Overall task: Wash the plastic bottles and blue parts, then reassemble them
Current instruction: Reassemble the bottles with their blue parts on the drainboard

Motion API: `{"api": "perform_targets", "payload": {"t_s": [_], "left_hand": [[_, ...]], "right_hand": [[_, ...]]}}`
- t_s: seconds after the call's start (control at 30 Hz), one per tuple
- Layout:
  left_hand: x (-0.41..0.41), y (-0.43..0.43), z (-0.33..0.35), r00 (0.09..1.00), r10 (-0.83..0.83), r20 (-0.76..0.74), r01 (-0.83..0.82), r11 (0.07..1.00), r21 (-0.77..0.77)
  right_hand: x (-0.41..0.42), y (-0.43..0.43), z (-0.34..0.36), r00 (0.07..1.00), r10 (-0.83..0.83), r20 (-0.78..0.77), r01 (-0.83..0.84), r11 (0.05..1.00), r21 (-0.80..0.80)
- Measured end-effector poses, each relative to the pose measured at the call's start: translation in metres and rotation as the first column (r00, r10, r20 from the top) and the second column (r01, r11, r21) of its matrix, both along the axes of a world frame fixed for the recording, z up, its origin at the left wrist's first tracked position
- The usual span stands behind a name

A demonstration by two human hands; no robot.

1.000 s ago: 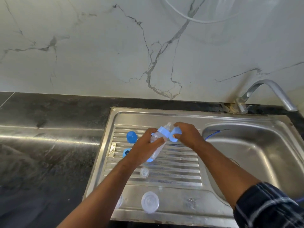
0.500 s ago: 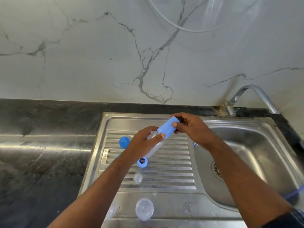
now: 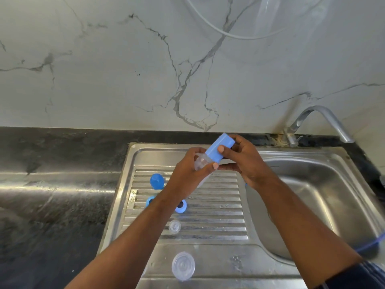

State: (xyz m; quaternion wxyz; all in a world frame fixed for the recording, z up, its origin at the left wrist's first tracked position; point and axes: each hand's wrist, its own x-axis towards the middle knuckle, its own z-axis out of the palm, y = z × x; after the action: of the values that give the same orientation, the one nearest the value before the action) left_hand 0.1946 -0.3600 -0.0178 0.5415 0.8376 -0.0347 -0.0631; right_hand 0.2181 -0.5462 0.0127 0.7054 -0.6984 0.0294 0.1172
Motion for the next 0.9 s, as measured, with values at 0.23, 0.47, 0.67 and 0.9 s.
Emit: {"api": "perform_targets", "payload": {"t_s": [0.23, 0.47, 0.67, 0.9], "left_hand": [[0.032, 0.027, 0.002, 0.998, 0.063, 0.02, -0.064, 0.997, 0.053], [0.017, 0.071, -0.013, 0.972, 0.233, 0.028, -0.234, 0.959, 0.157], [0.005, 0.096, -0.024, 0.957, 0.288, -0.023, -0.279, 0.943, 0.182], [0.007, 0.096, -0.031, 0.968, 0.243, -0.052, -0.227, 0.949, 0.219]], "right_hand": [[0.043, 0.005, -0.028, 0.989, -0.086, 0.123, 0.117, 0.957, -0.266], [0.092, 0.017, -0.076, 0.983, -0.036, 0.181, 0.152, 0.714, -0.684], [0.093, 0.027, -0.086, 0.977, -0.055, 0.204, 0.185, 0.692, -0.698], [0.076, 0.028, -0.086, 0.977, -0.056, 0.207, 0.186, 0.701, -0.689]]}}
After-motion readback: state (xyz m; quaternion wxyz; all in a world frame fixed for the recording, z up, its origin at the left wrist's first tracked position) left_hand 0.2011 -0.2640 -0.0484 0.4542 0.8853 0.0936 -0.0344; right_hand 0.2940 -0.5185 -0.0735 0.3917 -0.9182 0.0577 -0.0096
